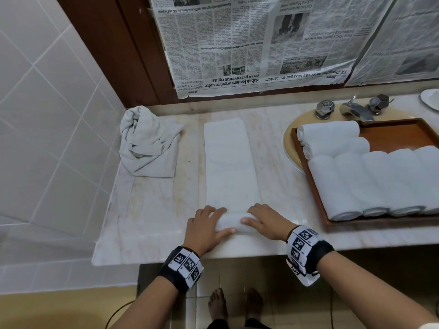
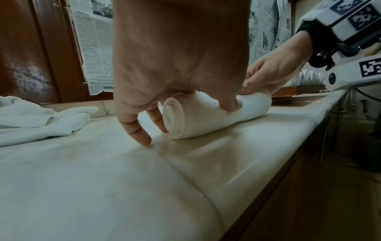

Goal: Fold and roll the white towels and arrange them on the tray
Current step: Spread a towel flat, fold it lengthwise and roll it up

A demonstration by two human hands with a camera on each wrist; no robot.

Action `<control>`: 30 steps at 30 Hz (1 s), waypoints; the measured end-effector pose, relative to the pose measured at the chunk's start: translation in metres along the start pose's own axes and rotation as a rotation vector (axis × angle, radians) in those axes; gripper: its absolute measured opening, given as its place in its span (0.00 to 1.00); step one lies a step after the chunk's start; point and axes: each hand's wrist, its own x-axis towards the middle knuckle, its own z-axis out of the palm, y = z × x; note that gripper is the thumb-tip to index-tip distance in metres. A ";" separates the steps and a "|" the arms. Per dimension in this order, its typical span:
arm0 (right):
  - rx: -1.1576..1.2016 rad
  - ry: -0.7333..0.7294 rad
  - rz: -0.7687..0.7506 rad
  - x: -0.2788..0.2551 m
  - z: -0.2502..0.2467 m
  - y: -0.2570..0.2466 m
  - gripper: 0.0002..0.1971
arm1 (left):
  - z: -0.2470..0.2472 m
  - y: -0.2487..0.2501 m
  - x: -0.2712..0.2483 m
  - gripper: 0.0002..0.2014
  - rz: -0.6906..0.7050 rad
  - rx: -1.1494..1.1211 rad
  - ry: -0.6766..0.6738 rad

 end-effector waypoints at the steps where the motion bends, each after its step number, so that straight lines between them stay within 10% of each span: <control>1: -0.012 0.042 -0.004 -0.001 0.000 -0.001 0.23 | 0.001 0.000 0.000 0.35 -0.011 -0.001 0.003; 6: -0.287 0.309 -0.083 -0.005 0.009 -0.010 0.34 | 0.001 0.001 0.002 0.36 -0.075 -0.047 -0.001; 11: -0.263 0.230 -0.056 -0.004 0.020 -0.008 0.51 | -0.004 0.002 0.004 0.33 -0.109 -0.107 -0.021; 17: -0.183 0.108 0.017 0.006 0.008 -0.011 0.20 | 0.002 0.005 -0.001 0.29 0.031 -0.122 0.063; 30: -0.406 0.485 -0.111 -0.011 0.042 -0.013 0.23 | 0.006 0.002 0.018 0.34 -0.077 -0.329 -0.057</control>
